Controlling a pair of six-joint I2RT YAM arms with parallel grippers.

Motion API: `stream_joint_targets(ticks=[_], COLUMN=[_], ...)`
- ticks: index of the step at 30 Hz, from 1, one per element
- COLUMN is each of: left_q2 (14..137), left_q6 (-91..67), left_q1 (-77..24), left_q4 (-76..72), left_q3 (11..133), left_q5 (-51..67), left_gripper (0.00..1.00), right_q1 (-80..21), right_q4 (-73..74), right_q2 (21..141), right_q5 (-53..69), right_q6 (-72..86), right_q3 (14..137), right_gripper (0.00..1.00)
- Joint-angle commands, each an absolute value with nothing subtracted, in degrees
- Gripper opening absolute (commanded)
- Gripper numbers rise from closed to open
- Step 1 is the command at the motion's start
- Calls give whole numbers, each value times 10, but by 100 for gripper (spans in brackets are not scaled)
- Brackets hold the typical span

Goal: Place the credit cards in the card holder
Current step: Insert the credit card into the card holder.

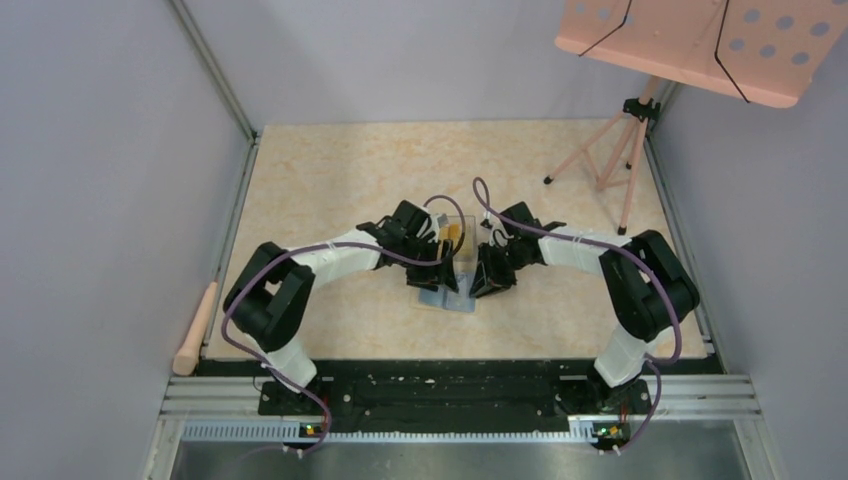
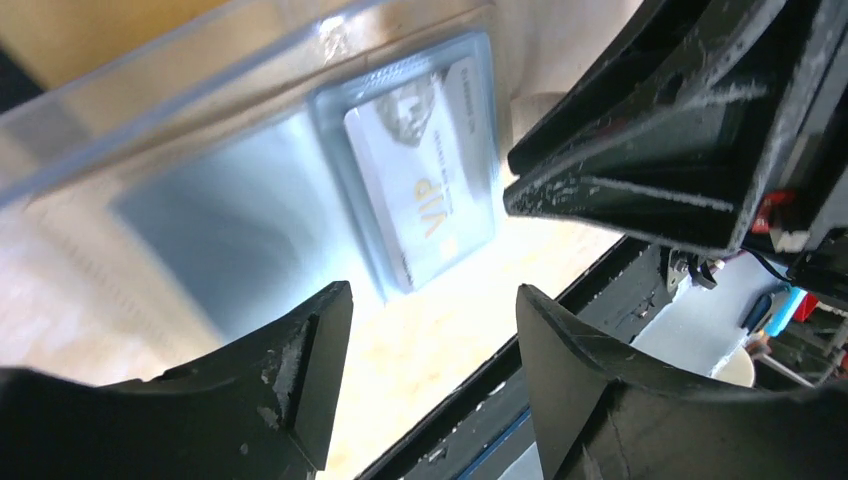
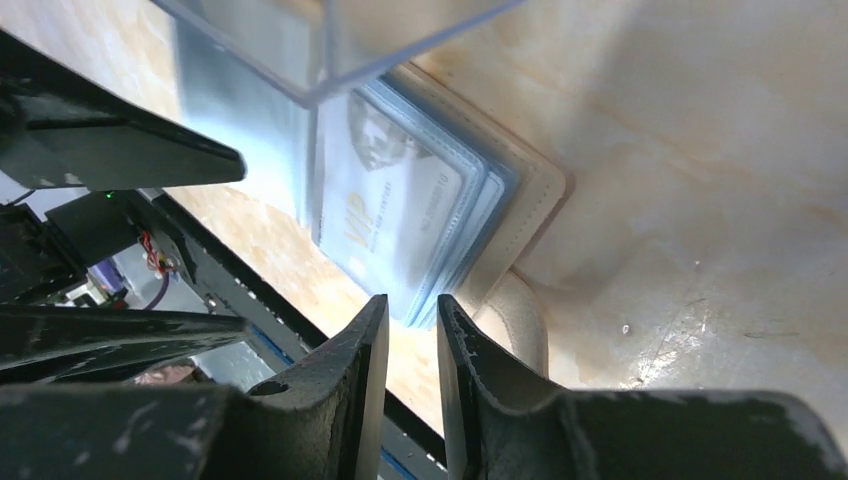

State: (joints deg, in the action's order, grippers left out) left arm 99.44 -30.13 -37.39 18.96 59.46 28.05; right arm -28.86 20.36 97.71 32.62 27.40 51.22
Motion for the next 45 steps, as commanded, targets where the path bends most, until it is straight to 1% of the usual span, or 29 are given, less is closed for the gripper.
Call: stream_joint_targets(ticks=[1,6,7,10,14,17,20,26,28,31,34,39,45], left_q2=[912,854,846,835,861,888,904,883,881,882,875,893,945], left_q6=[-308,-335,-343,-356,-349,-350,-359,-377,-383,-393,-394,-414,-402], left_q1=[-357,-310,-298,-261,-237,-236,-237,-239,-240,-245,-260,-280,-318], left_q4=[193,149,138,109,104,84,60,10,-13,-47,-61,-104,-88], left_q3=[555,480,458,423,415,409,404,396,398,406,419,438,493], left_q5=[240,258,265,290,305,319,334,374,398,442,457,497,511], left_gripper=[67,69,70,71,72,71,69,67,64,58,55,55,53], right_q1=[-294,-303,-304,-306,-307,-309,-308,-308,-309,-308,-309,-309,-308], right_q4=[207,203,201,195,187,192,200,197,197,197,197,199,212], right_q2=[947,948,949,957,979,989,994,999,1001,1001,1002,1002,1001], right_q5=[334,336,336,340,334,315,299,299,300,301,301,302,293], right_q6=[255,251,251,252,256,256,255,255,254,255,255,254,249], right_q3=[545,550,551,549,545,545,540,526,526,527,530,535,546], right_gripper=[24,21,19,8,0,0,0,0,0,0,0,0,0])
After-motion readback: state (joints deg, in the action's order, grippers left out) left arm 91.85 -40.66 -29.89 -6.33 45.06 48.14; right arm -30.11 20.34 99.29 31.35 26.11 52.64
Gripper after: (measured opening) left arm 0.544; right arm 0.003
